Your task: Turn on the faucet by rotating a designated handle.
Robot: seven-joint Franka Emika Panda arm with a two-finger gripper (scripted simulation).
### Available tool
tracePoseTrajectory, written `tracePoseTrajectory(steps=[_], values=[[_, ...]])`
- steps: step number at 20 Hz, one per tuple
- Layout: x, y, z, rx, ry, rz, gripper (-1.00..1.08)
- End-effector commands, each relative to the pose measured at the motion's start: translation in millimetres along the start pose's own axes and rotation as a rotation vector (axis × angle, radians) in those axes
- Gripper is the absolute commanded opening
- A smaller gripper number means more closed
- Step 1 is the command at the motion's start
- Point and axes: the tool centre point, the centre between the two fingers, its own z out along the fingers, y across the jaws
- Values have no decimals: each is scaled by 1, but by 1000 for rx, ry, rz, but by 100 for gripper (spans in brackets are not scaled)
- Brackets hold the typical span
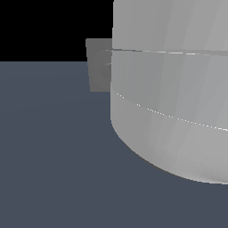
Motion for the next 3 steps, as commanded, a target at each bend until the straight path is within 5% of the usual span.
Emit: tracePoseTrajectory(steps=[1,3], values=[[6,2,3,-1,-41,-30,-100],[10,2,3,-1,-39,-33,-100]])
